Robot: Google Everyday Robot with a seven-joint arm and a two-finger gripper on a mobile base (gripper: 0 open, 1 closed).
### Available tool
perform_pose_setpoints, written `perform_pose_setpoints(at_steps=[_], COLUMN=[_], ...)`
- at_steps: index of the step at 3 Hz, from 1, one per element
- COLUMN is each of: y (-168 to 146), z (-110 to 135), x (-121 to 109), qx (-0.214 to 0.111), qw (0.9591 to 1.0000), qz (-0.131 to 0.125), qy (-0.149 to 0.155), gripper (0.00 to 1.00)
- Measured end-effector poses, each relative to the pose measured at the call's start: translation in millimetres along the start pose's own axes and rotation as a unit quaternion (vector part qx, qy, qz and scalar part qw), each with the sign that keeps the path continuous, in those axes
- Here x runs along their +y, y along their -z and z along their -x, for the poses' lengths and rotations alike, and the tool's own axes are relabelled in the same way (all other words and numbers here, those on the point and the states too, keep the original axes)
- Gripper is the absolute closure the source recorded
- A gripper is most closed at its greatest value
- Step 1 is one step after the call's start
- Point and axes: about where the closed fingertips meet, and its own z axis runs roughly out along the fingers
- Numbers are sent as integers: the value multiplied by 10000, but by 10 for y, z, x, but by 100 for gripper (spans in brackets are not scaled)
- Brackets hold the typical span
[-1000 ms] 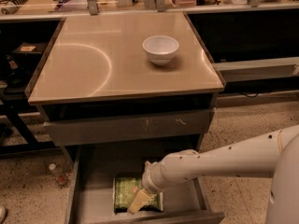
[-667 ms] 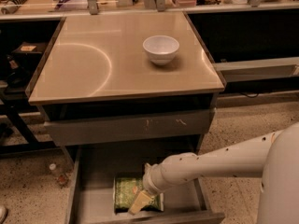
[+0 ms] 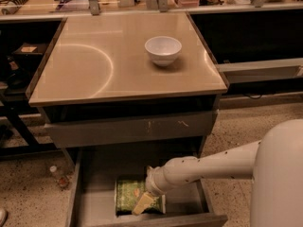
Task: Pick green jalapeno chip bag from middle drawer and place on counter
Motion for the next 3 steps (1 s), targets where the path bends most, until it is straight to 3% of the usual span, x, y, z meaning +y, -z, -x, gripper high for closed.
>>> perform_pose_setpoints(at_steps=[1, 2, 3], y=[-259, -500, -501], z=[-64, -202, -202], x=[-141, -59, -59], qx=[-85, -22, -22], qw=[9999, 9999, 9999], qz=[-56, 110, 111], qy=[79, 11, 11], gripper=[0, 0, 0])
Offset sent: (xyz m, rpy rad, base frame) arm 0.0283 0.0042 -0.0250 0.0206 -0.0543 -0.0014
